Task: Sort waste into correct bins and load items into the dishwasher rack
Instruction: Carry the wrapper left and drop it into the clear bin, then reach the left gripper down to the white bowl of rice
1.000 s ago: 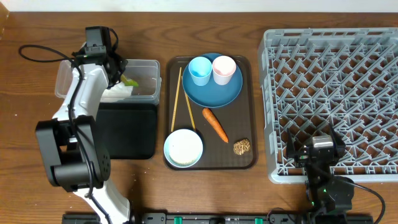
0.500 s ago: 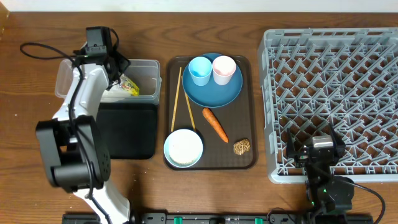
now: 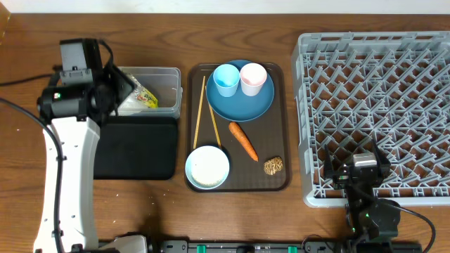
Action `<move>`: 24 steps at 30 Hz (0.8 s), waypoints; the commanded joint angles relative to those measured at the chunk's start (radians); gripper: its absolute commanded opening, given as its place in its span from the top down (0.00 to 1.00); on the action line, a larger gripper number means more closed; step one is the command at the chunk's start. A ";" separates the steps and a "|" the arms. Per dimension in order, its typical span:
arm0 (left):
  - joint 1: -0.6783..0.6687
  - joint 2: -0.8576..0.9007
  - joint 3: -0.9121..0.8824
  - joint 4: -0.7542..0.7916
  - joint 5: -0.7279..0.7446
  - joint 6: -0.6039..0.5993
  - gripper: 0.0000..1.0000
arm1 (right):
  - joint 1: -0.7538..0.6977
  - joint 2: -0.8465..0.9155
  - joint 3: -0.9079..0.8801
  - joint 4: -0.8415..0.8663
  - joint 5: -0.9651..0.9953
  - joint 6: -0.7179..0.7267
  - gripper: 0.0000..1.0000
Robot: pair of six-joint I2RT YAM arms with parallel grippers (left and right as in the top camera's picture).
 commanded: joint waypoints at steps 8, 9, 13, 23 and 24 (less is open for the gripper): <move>-0.152 0.008 -0.010 -0.241 0.014 0.033 0.29 | -0.008 -0.002 -0.001 -0.003 -0.003 -0.006 0.01; -0.175 0.008 -0.010 -0.251 0.014 0.032 0.29 | -0.008 -0.002 -0.001 -0.003 -0.003 -0.006 0.01; -0.275 0.009 -0.012 -0.272 0.013 0.033 0.29 | -0.008 -0.002 -0.001 -0.003 -0.003 -0.006 0.01; -0.513 0.009 -0.094 -0.238 0.013 0.028 0.37 | -0.008 -0.002 -0.001 -0.003 -0.003 -0.006 0.01; -0.535 0.009 -0.109 -0.220 0.013 0.028 0.40 | -0.008 -0.002 -0.001 -0.003 -0.003 -0.006 0.01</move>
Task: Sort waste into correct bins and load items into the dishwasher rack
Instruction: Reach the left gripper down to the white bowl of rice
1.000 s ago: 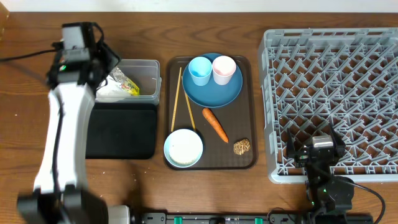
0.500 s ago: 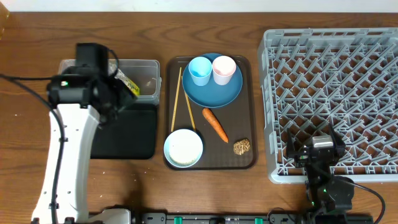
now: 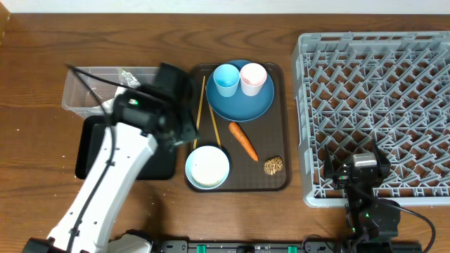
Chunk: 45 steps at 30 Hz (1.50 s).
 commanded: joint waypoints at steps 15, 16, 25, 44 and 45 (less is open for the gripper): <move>-0.249 0.006 -0.116 0.201 -0.009 -0.008 0.59 | -0.008 -0.002 -0.001 -0.003 -0.003 -0.006 0.01; -0.253 0.006 -0.116 0.207 -0.010 -0.009 0.59 | -0.008 -0.002 -0.001 -0.003 -0.003 -0.006 0.01; -0.295 0.046 -0.116 0.215 -0.009 -0.030 0.59 | -0.008 -0.002 -0.001 -0.003 -0.003 -0.006 0.01; -0.312 0.261 -0.103 0.205 0.025 0.029 0.59 | -0.008 -0.002 -0.001 -0.003 -0.003 -0.006 0.01; -0.314 0.261 -0.103 0.207 0.025 0.029 0.59 | -0.008 -0.002 -0.001 -0.003 -0.003 -0.006 0.01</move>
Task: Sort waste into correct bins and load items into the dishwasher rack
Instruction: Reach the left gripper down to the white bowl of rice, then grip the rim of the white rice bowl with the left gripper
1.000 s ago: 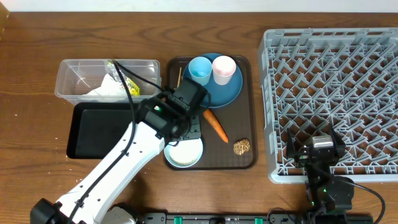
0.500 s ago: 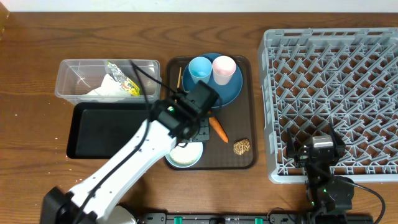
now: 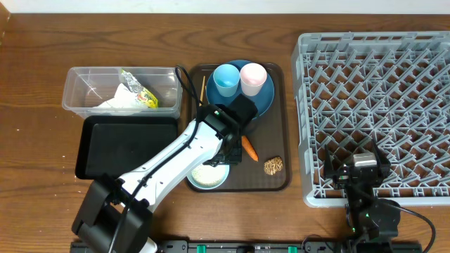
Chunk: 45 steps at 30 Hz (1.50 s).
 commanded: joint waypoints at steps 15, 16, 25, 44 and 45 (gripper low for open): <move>-0.096 0.029 0.012 0.076 -0.006 0.060 0.58 | -0.008 -0.002 -0.001 -0.004 -0.004 -0.006 0.01; -0.096 0.037 0.012 0.076 -0.006 0.060 0.58 | -0.008 -0.002 -0.001 -0.004 -0.004 -0.006 0.01; -0.096 0.130 0.012 0.072 -0.008 0.068 0.58 | -0.008 -0.002 -0.001 -0.004 -0.004 -0.006 0.01; -0.096 0.157 0.011 0.050 -0.096 0.067 0.58 | -0.008 -0.002 -0.001 -0.004 -0.004 -0.006 0.01; -0.096 0.159 0.011 0.050 -0.095 0.067 0.58 | -0.007 -0.002 -0.001 -0.004 -0.004 -0.006 0.01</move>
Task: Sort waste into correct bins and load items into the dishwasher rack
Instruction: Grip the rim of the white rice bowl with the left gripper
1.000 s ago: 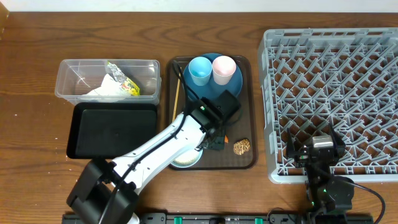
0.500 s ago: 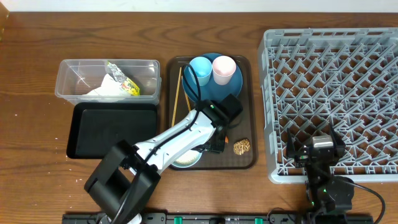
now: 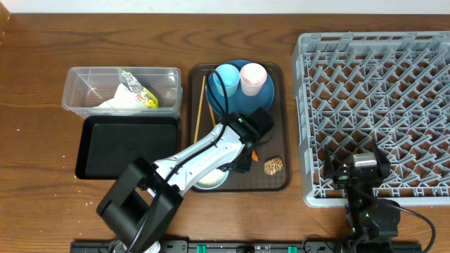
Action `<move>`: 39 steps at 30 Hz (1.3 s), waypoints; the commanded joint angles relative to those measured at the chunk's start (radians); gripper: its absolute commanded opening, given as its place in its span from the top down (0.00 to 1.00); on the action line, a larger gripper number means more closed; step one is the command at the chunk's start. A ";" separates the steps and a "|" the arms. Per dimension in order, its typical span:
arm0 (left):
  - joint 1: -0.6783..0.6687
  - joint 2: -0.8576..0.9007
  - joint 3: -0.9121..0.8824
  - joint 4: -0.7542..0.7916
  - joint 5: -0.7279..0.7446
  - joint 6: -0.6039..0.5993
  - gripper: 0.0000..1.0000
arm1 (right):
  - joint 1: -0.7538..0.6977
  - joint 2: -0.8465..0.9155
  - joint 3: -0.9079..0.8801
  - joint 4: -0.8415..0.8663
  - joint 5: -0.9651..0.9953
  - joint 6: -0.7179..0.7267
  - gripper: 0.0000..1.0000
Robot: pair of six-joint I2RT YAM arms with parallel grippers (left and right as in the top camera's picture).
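Note:
My left arm reaches across the brown tray (image 3: pixel 283 126), and its gripper (image 3: pixel 247 154) hangs over the carrot (image 3: pixel 254 156). Only an orange tip of the carrot shows beside the wrist. The arm hides the fingers, so I cannot tell whether they are closed. A blue plate (image 3: pixel 235 107) carries a blue cup (image 3: pixel 226 79) and a pink cup (image 3: pixel 252 77). Chopsticks (image 3: pixel 200 105) lie along the tray's left side. The white bowl (image 3: pixel 202 180) is partly under the arm. A brown lump (image 3: pixel 273 166) sits at the tray's front right. My right gripper (image 3: pixel 356 173) rests at the rack's front edge.
The grey dishwasher rack (image 3: pixel 380 98) fills the right side. A clear bin (image 3: pixel 91 91) holding wrappers stands at the back left, with an empty black bin (image 3: pixel 126 147) in front of it.
My left gripper has shifted a little to the right and forward on the tray, from the carrot's upper end to over its lower end. Most of the carrot is now covered. The right arm is unchanged.
My left gripper was over the clear bin, where wrappers lay. Then it was between the bins and the tray, with the bins seen shifted left. Later it stood over the tray by the carrot, and now it covers the carrot. The right arm stayed parked.

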 commanded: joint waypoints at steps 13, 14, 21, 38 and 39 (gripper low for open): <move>0.001 0.055 0.011 0.005 -0.008 0.013 0.58 | -0.008 -0.002 -0.001 -0.004 -0.004 -0.006 0.01; 0.001 0.055 0.011 0.005 -0.008 0.013 0.58 | -0.008 -0.002 -0.001 -0.004 -0.004 -0.006 0.01; 0.001 0.055 0.011 -0.051 -0.005 0.013 0.58 | -0.008 -0.002 -0.001 -0.004 -0.004 -0.006 0.01; 0.001 0.056 -0.021 -0.013 0.021 0.029 0.36 | -0.008 -0.002 -0.001 -0.004 -0.004 -0.006 0.01; 0.001 0.056 -0.024 -0.009 0.024 0.034 0.36 | -0.008 -0.002 -0.001 -0.004 -0.004 -0.006 0.01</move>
